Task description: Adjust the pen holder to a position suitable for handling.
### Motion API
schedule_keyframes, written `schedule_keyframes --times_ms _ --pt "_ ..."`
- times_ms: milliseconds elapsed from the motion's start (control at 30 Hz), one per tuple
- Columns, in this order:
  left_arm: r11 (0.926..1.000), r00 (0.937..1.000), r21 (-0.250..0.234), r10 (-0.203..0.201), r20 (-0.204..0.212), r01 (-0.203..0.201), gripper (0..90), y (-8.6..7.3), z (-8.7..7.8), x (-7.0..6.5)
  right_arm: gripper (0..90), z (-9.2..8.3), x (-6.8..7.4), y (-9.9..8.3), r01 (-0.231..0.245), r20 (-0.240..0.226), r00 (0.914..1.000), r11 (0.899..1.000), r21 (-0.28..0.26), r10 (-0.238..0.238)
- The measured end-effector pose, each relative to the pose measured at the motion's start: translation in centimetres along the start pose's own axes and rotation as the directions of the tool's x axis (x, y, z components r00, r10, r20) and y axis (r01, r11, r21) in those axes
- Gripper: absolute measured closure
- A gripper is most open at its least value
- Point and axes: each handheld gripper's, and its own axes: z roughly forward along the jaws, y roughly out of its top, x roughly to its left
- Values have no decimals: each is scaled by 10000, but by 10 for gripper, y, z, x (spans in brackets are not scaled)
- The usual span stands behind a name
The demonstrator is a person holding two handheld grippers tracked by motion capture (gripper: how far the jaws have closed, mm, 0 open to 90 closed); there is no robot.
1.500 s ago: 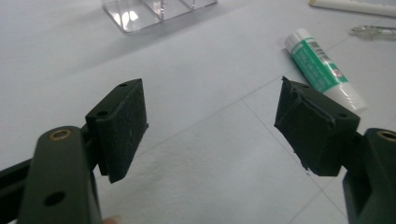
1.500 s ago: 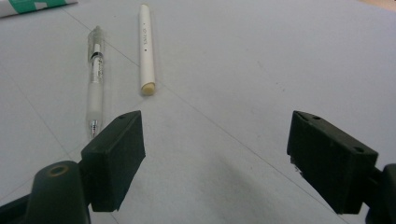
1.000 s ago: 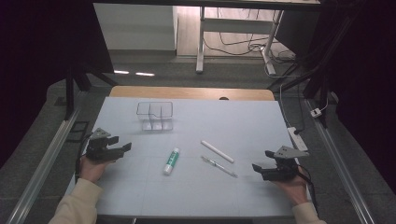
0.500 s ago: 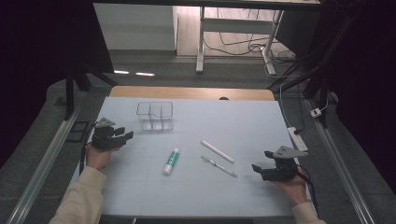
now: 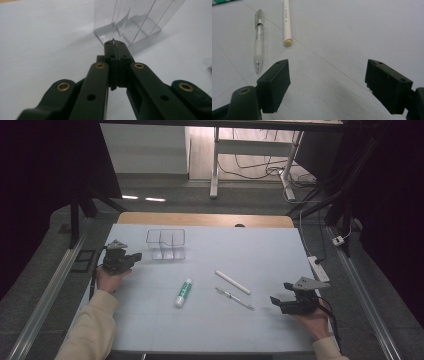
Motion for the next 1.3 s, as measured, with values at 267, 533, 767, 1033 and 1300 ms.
schedule_keyframes --times_ms 267,533,767,1033,1300 --pt "9999 9998 8 -156 132 156 896 9 13 7 196 1 0 0 4 25 10000 10000 66 -4" --pt "9999 9999 72 -122 118 121 896 18 27 11 197 1 0 0 58 93 9999 9999 137 -59" --pt "9998 9997 33 -216 115 216 896 23 33 15 198 2 1 0 66 30 10000 9999 107 -66" --pt "9999 9999 102 -98 85 98 896 27 39 12 199 2 1 0 79 30 10000 9999 124 -80" --pt "9998 9999 153 -137 60 136 897 28 42 14 199 2 1 0 63 56 10000 9999 94 -64"
